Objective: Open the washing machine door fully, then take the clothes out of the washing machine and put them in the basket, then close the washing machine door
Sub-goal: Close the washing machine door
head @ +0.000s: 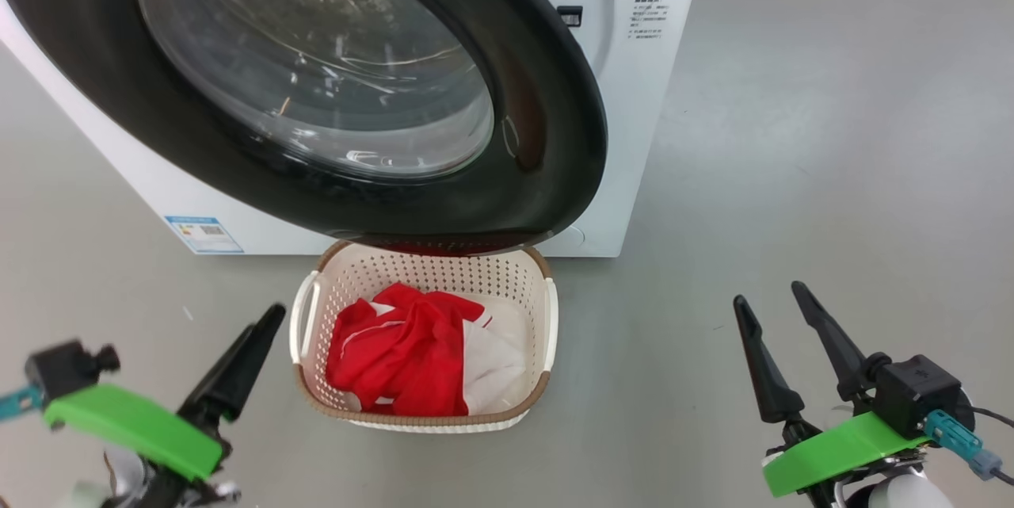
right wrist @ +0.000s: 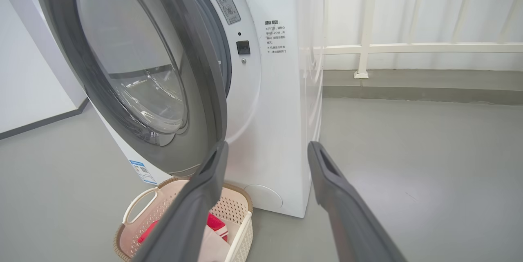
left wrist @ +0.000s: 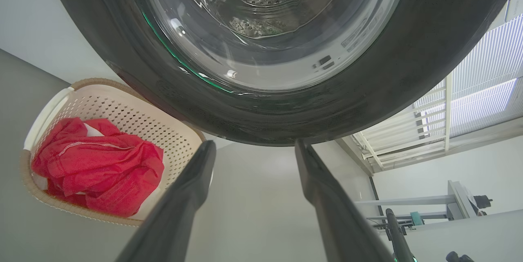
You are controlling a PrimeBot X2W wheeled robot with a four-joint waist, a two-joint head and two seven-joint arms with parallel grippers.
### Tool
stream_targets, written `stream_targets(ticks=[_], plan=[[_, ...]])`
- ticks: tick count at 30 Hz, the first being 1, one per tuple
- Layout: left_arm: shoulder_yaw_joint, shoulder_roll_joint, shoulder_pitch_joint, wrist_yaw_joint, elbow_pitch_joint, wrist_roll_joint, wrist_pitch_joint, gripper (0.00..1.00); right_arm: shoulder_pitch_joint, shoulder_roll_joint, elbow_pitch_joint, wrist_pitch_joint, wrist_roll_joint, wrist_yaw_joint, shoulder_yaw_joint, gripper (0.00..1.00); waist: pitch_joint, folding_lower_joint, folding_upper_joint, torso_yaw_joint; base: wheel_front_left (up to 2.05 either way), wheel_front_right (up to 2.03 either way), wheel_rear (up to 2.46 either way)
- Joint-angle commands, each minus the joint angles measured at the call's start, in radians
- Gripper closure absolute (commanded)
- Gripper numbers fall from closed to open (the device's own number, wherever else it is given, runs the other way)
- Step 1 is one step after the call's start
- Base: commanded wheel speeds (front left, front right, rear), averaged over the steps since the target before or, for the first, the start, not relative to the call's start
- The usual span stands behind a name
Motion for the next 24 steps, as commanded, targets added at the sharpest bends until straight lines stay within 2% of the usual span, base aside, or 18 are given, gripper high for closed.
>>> stream_targets(ticks=[1, 13, 18, 20, 24], plan=[[0.049, 0.039, 0.008, -0.007, -0.013, 0.009, -0.027, 0.00, 0.008, -0.014, -0.023, -0.006, -0.002, 0.006, 0.017, 0.00, -0.005, 0.0000, -0.0001, -0.005, 0.00, 0.00, 0.00], [0.063, 0.042, 0.175, -0.007, 0.034, 0.042, -0.197, 0.00, 0.057, -0.028, -0.024, -0.006, 0.004, 0.006, -0.013, 0.00, -0.028, 0.0000, -0.0001, -0.062, 0.00, 0.00, 0.00], [0.068, 0.046, 0.215, -0.007, 0.059, 0.096, -0.231, 0.00, 0.068, -0.026, -0.025, -0.006, 0.005, 0.006, -0.024, 0.00, -0.035, 0.0000, -0.0001, -0.084, 0.00, 0.00, 0.00], [0.081, 0.043, 0.241, -0.007, 0.082, 0.162, -0.241, 0.00, 0.078, -0.026, -0.026, -0.006, 0.007, 0.006, -0.032, 0.00, -0.041, 0.0000, -0.0001, -0.096, 0.00, 0.00, 0.00], [0.187, 0.001, 0.275, -0.007, 0.102, 0.313, -0.243, 0.00, 0.090, -0.023, -0.028, -0.006, 0.008, 0.006, -0.045, 0.00, -0.049, 0.0000, -0.0001, -0.105, 0.00, 0.00, 0.00]])
